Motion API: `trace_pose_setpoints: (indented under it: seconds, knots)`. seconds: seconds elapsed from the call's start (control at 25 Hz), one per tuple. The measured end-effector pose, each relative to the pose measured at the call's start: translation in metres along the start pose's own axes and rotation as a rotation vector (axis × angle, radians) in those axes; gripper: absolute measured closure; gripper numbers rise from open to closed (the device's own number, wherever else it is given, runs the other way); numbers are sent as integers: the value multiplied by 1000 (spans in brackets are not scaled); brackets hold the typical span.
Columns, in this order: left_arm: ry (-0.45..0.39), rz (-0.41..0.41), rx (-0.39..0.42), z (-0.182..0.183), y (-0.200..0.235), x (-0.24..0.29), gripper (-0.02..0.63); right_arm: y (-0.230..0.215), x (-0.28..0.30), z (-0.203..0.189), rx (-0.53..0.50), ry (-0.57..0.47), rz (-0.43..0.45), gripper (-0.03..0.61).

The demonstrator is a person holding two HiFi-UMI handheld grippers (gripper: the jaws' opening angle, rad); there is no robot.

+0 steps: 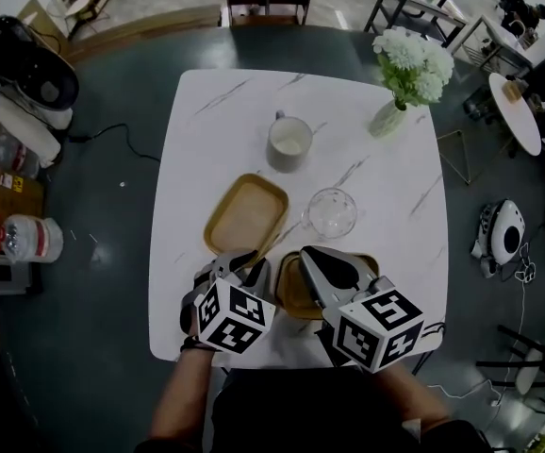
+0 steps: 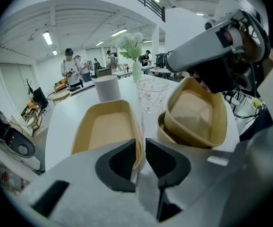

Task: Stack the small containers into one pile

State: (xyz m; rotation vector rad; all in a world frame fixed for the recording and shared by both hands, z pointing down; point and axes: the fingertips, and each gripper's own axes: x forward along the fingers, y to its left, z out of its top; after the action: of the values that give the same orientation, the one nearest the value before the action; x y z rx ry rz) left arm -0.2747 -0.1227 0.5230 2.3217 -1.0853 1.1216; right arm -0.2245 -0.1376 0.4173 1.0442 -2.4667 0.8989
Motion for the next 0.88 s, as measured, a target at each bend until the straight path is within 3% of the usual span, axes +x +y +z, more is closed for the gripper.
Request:
trace_pose_setpoints:
  seconds: [0.16,0.32,0.6,0.88]
  knots:
    - [29,16,69,-2,0,2,584,0,2,2,11,-4,-5,578]
    - [15,29,79,1,3,-3,589,1,-2,5,12,-19,-5,578]
    - [-67,90,41,11,11,-23,595,-1,-17,2,3,-43,5,577]
    - [-179,95,88,37,-8,-58,595,-15,-45,1,-7,-63,4,578]
